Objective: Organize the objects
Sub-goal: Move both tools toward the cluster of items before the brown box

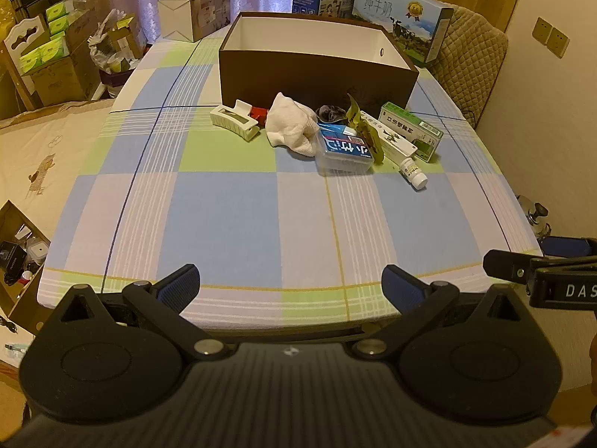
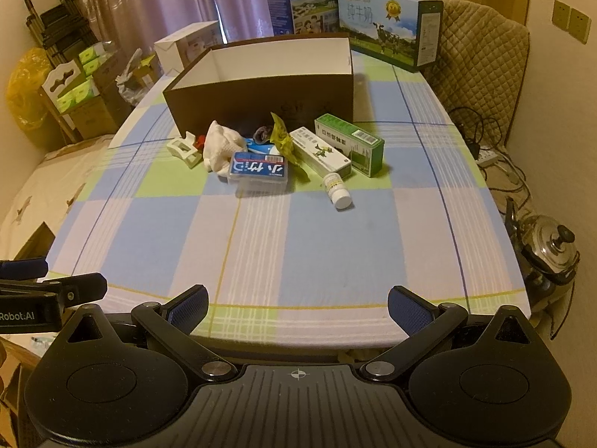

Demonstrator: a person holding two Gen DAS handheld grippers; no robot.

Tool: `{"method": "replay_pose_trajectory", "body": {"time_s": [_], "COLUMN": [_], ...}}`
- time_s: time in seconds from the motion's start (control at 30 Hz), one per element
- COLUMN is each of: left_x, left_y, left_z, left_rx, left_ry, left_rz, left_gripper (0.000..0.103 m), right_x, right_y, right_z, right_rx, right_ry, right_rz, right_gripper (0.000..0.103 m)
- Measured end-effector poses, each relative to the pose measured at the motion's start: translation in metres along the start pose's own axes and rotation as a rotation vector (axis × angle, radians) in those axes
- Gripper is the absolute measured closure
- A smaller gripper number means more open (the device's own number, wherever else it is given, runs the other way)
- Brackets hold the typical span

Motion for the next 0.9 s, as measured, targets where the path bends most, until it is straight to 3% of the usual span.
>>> {"method": "replay_pose_trajectory", "body": {"time_s": [0.9], "left_x": [-0.018], "left_y": [0.02], "left_z": [0.024], "left_rx": [-0.063], "left_ry": [-0.059], "left_rz": [-0.007], "left_gripper": [0.001], "right_x": [-0.022], "right_y": [0.022], "right_z": [0.032], "right_rx": [-0.067], "right_ry": [-0.057], "right_rz": [-0.009], "right_gripper": [0.003]}}
Point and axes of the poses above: each gripper's, at about its wrist camera, not at the fingertips, and y roughly the way its jaws point, z to its right, x to its underside, the point moved 2 cm from there along y, roughly the way its jaws point, and after that the axes turned 5 degrees about -y, right-handed, at the moved point
